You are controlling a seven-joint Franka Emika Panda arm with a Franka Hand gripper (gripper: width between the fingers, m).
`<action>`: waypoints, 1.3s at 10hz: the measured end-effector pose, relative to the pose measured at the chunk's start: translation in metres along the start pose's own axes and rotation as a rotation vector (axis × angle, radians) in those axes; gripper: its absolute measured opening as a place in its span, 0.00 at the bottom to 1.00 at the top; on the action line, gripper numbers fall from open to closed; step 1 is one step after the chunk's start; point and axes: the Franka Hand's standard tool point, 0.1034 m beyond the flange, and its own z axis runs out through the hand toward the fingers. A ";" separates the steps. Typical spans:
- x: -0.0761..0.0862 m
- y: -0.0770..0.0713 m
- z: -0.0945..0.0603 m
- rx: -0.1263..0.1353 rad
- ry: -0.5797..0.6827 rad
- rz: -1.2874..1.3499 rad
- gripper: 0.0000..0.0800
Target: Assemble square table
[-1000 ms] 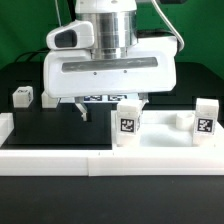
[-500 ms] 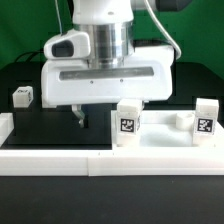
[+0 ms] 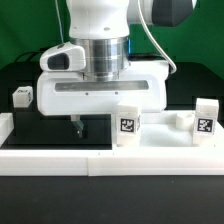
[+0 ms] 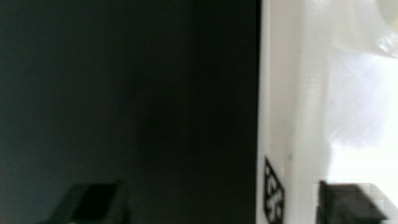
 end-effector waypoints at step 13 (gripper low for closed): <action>-0.001 0.001 -0.001 0.000 0.002 -0.025 0.07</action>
Offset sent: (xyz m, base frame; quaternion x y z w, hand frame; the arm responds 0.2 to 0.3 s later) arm 0.0000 0.0000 0.0000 0.0000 0.0000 0.0000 1.0000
